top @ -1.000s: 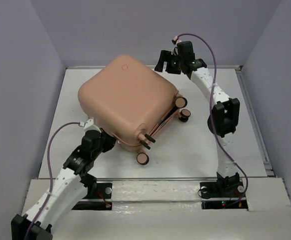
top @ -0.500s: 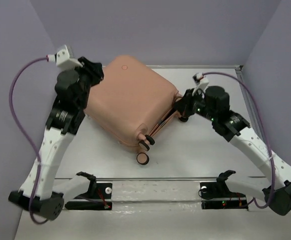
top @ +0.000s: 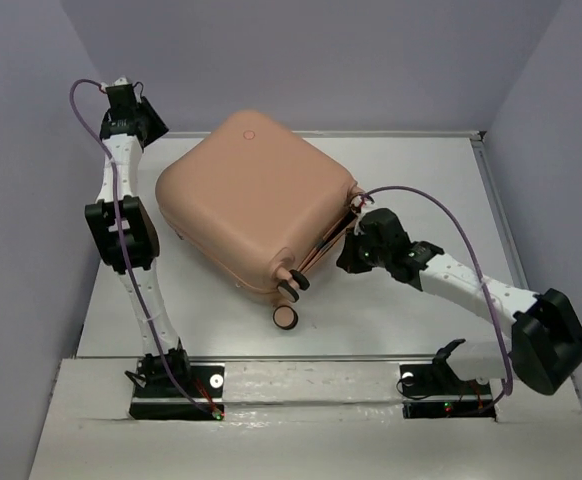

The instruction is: Pack the luggage

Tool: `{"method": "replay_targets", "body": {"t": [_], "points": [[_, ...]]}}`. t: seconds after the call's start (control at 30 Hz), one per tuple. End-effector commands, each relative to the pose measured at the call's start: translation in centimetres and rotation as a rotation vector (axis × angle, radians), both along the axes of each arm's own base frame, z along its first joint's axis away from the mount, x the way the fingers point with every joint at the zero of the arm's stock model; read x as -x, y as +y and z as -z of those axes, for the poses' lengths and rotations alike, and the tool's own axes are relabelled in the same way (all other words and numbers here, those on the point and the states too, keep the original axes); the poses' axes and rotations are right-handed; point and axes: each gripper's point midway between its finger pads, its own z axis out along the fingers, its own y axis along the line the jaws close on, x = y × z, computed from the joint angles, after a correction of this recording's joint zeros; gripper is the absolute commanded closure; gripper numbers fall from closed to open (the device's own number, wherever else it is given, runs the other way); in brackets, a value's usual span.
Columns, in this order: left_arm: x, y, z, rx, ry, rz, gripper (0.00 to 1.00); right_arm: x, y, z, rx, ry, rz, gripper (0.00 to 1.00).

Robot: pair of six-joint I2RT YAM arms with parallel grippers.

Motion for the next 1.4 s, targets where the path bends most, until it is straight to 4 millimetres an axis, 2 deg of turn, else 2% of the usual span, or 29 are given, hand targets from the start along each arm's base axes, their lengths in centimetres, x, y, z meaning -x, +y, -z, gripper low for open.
{"method": "replay_targets", "body": {"t": [0.0,0.03,0.1,0.13,0.17,0.2,0.27,0.3,0.37,0.4,0.43,0.47,0.53,0.57,0.6,0.63,0.67,0.8,0.83,0.9,1.0,1.07,1.13,1.17,1.2,1.23,1.27,1.33,1.37], "points": [[-0.8,-4.8,-0.1,0.085,0.017,0.251,0.56,-4.3,2.5,-2.4,-0.057,-0.095,0.041,0.93],[-0.7,-6.7,2.4,0.151,0.057,0.317,0.58,-5.0,2.7,-2.5,-0.057,-0.103,0.055,0.93],[-0.4,-8.6,4.4,0.174,0.083,0.358,0.61,-6.6,3.4,-2.7,-0.054,-0.120,0.076,0.93],[1.2,-9.5,6.5,0.169,0.135,0.366,0.62,-7.1,3.6,-3.0,-0.051,-0.130,0.077,0.93],[1.3,-11.1,6.6,0.147,0.114,0.368,0.64,-7.7,3.9,-3.3,-0.051,-0.138,0.079,0.93],[4.3,-11.8,8.3,0.165,0.160,0.327,0.66,-8.7,4.7,-4.1,-0.060,-0.154,0.078,0.93],[6.2,-13.6,7.7,0.185,0.098,0.334,0.66,-10.2,5.1,-5.0,-0.069,-0.174,0.085,0.93],[9.5,-14.1,8.7,0.209,0.134,0.335,0.66,-11.5,5.9,-6.1,-0.086,-0.191,0.073,0.93],[12.3,-14.5,9.5,0.224,0.147,0.332,0.67,-12.9,6.6,-7.0,-0.098,-0.208,0.059,0.93],[13.9,-14.5,7.7,0.218,0.109,0.334,0.68,-13.5,7.0,-7.4,-0.115,-0.210,0.038,0.93],[17.3,-14.6,11.1,0.237,0.187,0.314,0.71,-14.7,7.0,-6.5,-0.108,-0.193,0.032,0.93],[18.7,-14.9,11.3,0.267,0.181,0.307,0.72,-16.1,7.7,-8.7,-0.148,-0.223,0.022,0.93],[21.9,-17.5,9.0,0.274,0.113,0.374,0.72,-17.2,8.8,-9.9,-0.208,-0.218,-0.046,0.93],[24.6,-18.1,11.0,0.290,0.143,0.375,0.73,-19.7,9.2,-11.6,-0.246,-0.245,-0.066,0.93],[26.5,-19.5,9.0,0.284,0.082,0.417,0.73,-19.7,9.7,-11.7,-0.269,-0.200,-0.123,0.93],[28.9,-19.7,10.5,0.303,0.113,0.418,0.73,-20.7,9.8,-12.2,-0.275,-0.192,-0.141,0.92],[30.1,-20.1,10.1,0.341,0.103,0.414,0.73,-22.8,10.4,-14.3,-0.310,-0.220,-0.178,0.90],[35.2,-21.6,8.9,0.400,0.035,0.464,0.71,-25.3,8.2,-13.5,-0.195,-0.132,-0.102,0.51],[36.0,-21.5,7.8,0.412,-0.017,0.460,0.71,-25.6,8.1,-15.7,-0.199,-0.186,-0.099,0.33],[36.9,-21.6,7.2,0.423,-0.033,0.466,0.70,-26.6,5.9,-16.9,-0.187,-0.208,-0.045,0.24],[37.0,-21.4,5.5,0.405,-0.090,0.474,0.68,-25.1,3.9,-21.4,-0.181,-0.287,-0.044,0.21],[36.6,-21.3,4.6,0.378,-0.114,0.482,0.67,-23.6,2.8,-21.3,-0.135,-0.295,-0.053,0.24],[36.1,-21.4,4.3,0.362,-0.113,0.494,0.66,-21.2,1.9,-22.0,-0.120,-0.313,-0.075,0.38],[36.0,-21.5,3.7,0.360,-0.127,0.506,0.66,-18.0,0.7,-21.4,-0.105,-0.304,-0.092,0.44],[36.0,-21.6,3.5,0.354,-0.135,0.515,0.66,-16.8,0.4,-22.1,-0.124,-0.355,-0.098,0.54],[36.4,-21.8,3.1,0.354,-0.150,0.536,0.66,-12.9,-1.1,-26.0,-0.163,-0.463,-0.095,0.82],[37.0,-21.9,2.9,0.348,-0.165,0.558,0.66,-11.3,-1.6,-21.0,-0.151,-0.403,-0.093,0.93],[38.0,-22.3,3.4,0.352,-0.151,0.591,0.68,-7.4,-2.8,-19.4,-0.173,-0.415,-0.077,0.93],[38.6,-22.8,3.8,0.371,-0.140,0.610,0.72,-4.2,-3.8,-17.1,-0.218,-0.407,-0.057,0.93]]}}
